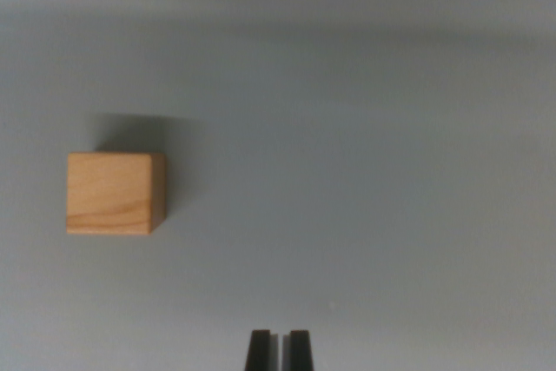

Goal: Push wooden cube

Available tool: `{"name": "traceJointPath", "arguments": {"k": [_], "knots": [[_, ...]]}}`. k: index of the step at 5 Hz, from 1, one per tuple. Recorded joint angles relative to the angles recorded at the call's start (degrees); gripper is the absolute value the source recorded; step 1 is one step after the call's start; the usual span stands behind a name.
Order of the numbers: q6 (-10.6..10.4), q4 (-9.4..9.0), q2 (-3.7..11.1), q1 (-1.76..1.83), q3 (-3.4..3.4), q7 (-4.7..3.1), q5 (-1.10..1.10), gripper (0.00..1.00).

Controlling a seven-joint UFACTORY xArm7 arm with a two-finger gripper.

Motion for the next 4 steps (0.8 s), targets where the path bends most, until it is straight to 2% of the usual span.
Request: {"name": "traceJointPath", "arguments": {"k": [1,2,3,4], "knots": [[0.0,0.00,0.00,0.00,0.00,0.00,0.00,0.00],[-2.7,-1.82,1.14,0.61,0.44,1.03,-0.23,0.00],[-2.7,-1.82,1.14,0.61,0.44,1.03,-0.23,0.00],[-5.4,-3.62,2.27,1.22,0.87,2.05,-0.45,0.00]]}}
